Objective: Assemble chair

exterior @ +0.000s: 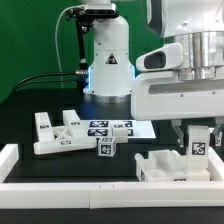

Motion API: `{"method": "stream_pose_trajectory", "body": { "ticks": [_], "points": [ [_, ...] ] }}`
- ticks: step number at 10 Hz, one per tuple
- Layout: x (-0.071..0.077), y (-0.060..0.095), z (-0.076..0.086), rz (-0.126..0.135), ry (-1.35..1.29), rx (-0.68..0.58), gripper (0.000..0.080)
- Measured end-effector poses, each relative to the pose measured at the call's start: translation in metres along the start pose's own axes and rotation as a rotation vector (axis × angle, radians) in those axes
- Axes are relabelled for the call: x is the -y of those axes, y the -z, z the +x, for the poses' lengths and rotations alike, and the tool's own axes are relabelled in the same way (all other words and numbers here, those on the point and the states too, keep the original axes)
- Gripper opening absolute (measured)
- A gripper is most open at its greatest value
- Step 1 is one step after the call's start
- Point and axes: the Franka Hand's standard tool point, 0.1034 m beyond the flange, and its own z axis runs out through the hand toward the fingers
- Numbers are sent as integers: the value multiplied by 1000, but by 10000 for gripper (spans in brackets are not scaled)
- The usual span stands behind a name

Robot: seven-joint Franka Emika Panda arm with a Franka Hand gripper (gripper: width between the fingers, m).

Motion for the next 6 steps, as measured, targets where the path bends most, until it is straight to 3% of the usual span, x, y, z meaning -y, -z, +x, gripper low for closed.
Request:
{"method": "stream_pose_trajectory", "body": {
  "ticks": [2,4,6],
  "points": [
    [10,-1,5,17,-334,2,284],
    [7,-3,5,52,-736,1,284],
    [7,-3,5,59,-818,4,284]
  ]
}}
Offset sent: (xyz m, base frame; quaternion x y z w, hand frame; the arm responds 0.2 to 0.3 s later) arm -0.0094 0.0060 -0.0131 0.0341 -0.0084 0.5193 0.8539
